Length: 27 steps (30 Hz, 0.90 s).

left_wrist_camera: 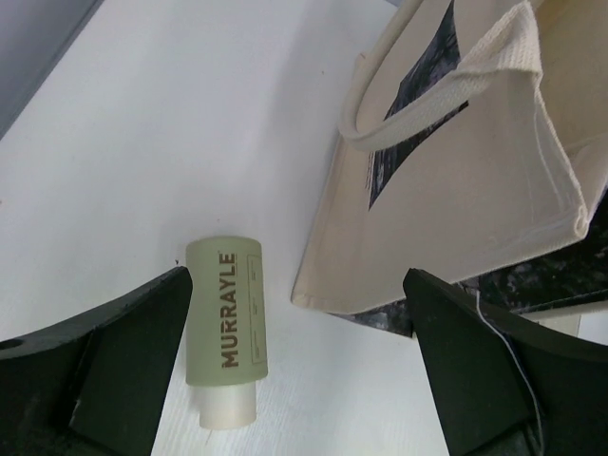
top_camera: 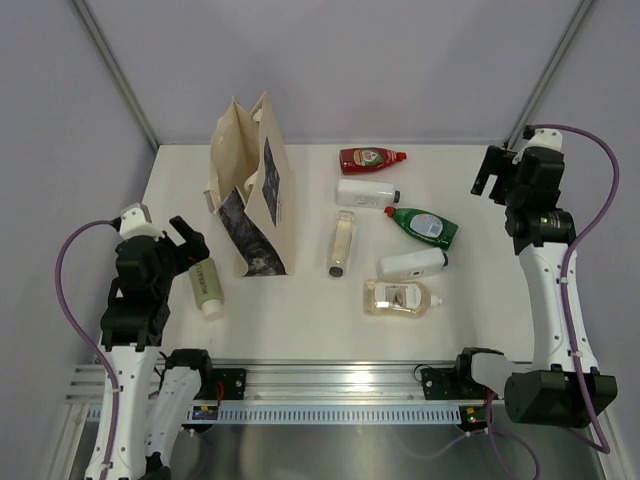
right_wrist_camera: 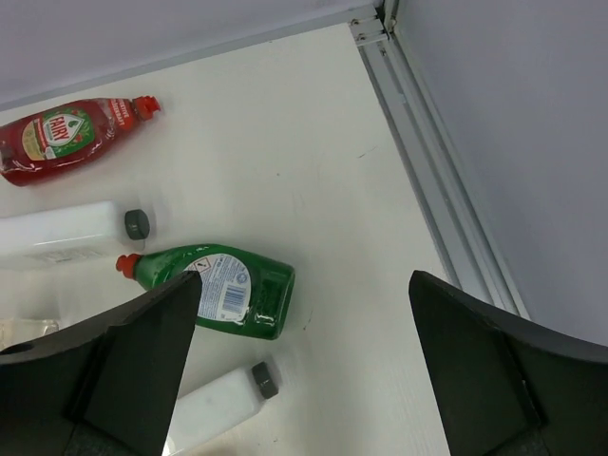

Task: Place the personal care products into the canvas bag

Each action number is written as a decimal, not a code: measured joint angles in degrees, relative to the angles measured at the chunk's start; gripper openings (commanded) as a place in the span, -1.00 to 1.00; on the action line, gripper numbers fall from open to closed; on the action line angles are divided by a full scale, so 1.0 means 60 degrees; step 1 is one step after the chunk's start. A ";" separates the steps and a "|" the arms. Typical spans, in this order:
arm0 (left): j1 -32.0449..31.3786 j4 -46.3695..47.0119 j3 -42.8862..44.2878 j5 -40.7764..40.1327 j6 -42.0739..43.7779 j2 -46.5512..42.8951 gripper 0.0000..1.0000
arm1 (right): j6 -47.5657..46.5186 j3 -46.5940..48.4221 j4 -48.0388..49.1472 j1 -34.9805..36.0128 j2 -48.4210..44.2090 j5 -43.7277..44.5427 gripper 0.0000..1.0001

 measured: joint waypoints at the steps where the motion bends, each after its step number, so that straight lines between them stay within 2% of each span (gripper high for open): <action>1: 0.0000 -0.0197 0.0000 0.0000 -0.0106 -0.0069 0.98 | 0.0011 0.0000 -0.0036 0.0000 0.0029 -0.0164 0.99; 3: 0.0000 -0.0557 0.0018 0.0000 -0.0353 -0.0113 0.98 | -0.0102 0.0004 -0.0135 0.0000 0.0040 -0.0714 0.99; 5: 0.0000 -0.1002 0.0029 0.0000 -0.0641 -0.0062 0.98 | -0.0878 0.0004 -0.0291 -0.0011 0.0022 -0.1938 0.99; 10: 0.0000 -0.2157 0.0087 0.0007 -0.1333 0.0437 0.98 | -0.3679 0.0007 -0.1639 0.0131 -0.0058 -0.5708 0.99; 16: 0.0000 -0.2834 -0.0033 0.0266 -0.1657 0.1359 0.98 | -0.6204 0.0022 -0.3614 0.0463 0.0189 -0.8568 0.99; 20: 0.0000 -0.2798 -0.0459 0.0627 -0.1647 0.2437 0.98 | -0.7063 0.0022 -0.4433 0.0488 0.0732 -0.9624 0.99; 27: -0.0029 -0.2597 -0.0729 0.0532 -0.1687 0.4659 0.98 | -0.7271 -0.0510 -0.4401 0.0492 0.0882 -1.0327 0.99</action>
